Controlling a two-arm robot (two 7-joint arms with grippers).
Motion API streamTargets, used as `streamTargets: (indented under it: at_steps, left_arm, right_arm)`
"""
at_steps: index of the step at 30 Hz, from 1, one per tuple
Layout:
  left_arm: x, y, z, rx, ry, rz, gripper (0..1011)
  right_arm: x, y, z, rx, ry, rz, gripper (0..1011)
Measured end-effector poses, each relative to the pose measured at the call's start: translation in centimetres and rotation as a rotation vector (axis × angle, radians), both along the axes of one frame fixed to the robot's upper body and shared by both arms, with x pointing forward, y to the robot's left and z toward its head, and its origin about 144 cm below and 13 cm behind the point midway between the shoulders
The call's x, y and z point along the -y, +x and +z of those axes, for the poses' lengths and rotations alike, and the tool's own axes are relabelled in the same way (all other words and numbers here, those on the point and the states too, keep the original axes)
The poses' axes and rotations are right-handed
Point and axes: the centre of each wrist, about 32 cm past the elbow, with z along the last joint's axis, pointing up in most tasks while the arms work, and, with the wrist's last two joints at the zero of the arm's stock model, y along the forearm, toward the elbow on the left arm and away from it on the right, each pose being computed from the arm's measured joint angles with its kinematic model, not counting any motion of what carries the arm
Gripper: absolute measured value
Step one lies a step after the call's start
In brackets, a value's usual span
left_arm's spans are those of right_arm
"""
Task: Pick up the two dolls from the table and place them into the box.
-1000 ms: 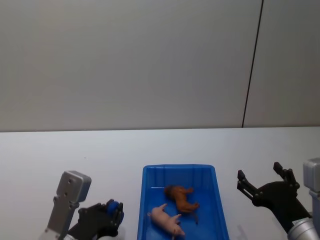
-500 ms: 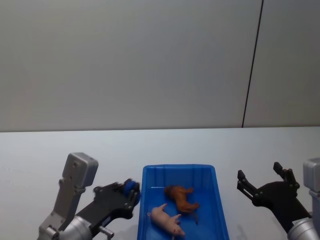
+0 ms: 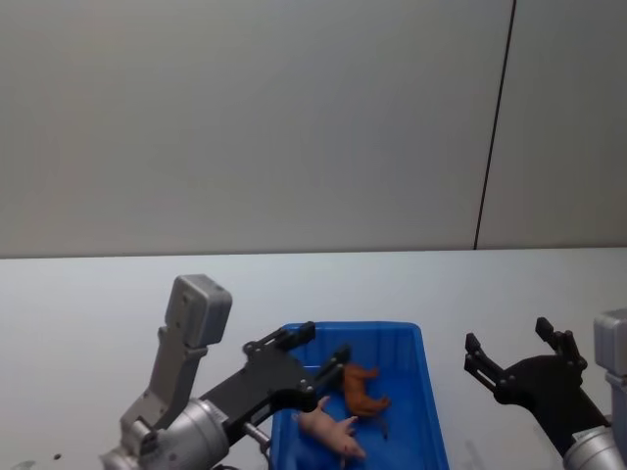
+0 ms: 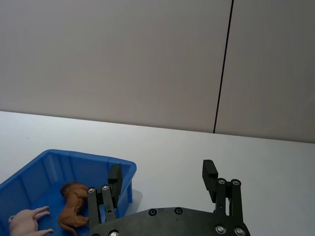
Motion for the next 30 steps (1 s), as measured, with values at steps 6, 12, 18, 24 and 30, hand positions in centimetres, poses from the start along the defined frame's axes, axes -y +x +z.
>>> streamTargets:
  at_steps: [6, 12, 18, 24, 30]
  left_arm:
    - [0.6, 0.4, 0.2, 0.008, -0.017, -0.034, 746]
    - [1.1, 0.7, 0.3, 0.013, -0.029, -0.059, 909]
    - [1.3, 0.8, 0.4, 0.017, -0.036, -0.074, 1001]
    - [1.5, 0.9, 0.4, 0.020, -0.040, -0.084, 1001]
    - [1.6, 1.0, 0.5, 0.021, -0.043, -0.090, 1001]
  right_arm:
    - [0.0, 0.0, 0.0, 0.000, 0.000, 0.000, 1001]
    - [0.0, 0.0, 0.0, 0.000, 0.000, 0.000, 1001]
    - [0.0, 0.0, 0.0, 0.000, 0.000, 0.000, 1001]
    - [0.0, 0.0, 0.0, 0.000, 0.000, 0.000, 1001]
    - [0.0, 0.0, 0.0, 0.000, 0.000, 0.000, 1001]
